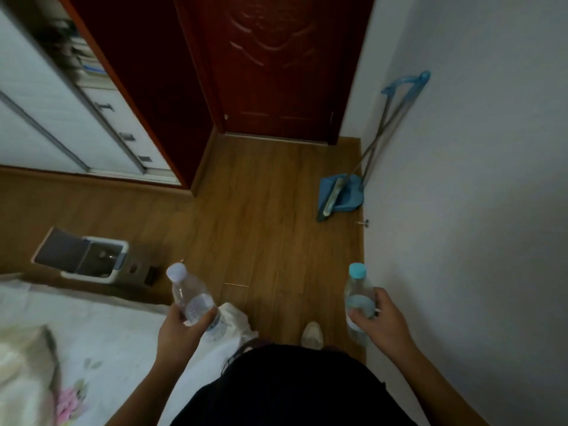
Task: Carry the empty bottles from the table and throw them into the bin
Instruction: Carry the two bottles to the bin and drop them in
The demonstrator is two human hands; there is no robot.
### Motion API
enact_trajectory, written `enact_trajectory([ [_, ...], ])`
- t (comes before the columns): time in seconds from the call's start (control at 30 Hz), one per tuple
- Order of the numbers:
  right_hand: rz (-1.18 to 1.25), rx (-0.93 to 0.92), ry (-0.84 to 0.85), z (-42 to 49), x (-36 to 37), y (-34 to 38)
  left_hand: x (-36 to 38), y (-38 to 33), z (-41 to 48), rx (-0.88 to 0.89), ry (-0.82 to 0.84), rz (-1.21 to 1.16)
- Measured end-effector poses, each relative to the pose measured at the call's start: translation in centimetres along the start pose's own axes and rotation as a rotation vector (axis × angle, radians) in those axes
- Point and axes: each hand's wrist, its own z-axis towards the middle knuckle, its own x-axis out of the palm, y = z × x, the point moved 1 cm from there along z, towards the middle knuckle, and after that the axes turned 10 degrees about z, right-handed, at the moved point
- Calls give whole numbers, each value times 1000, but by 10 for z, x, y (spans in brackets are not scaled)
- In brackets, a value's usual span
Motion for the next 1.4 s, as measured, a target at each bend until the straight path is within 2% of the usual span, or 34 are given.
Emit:
enact_trajectory([
  [0.27,-131,-135,317,146,81,163,-30,11,50,-304,-181,-116],
  [0.37,-192,-158,384,194,120,207,-35,15,87,-363,-245,-124],
  [0.5,-228,-156,421,253,161,254,-50,5,153,-413,-249,-191],
  [0.63,-260,-130,429,297,185,287,-81,-24,215,-398,-263,-226],
  [0.8,-345,-141,448,344,217,332,-132,-53,283,-266,-324,-272],
  [1.0,-424,-148,554,396,287,390,-183,-47,334,-291,-428,-385],
  [1.13,-448,-200,667,417,366,438,-207,-30,351,-406,-537,-400],
  [1.27,-473,-249,792,426,454,486,-219,-8,356,-605,-644,-386],
  [1.4,-552,-344,963,415,540,523,-220,7,348,-779,-761,-486],
])
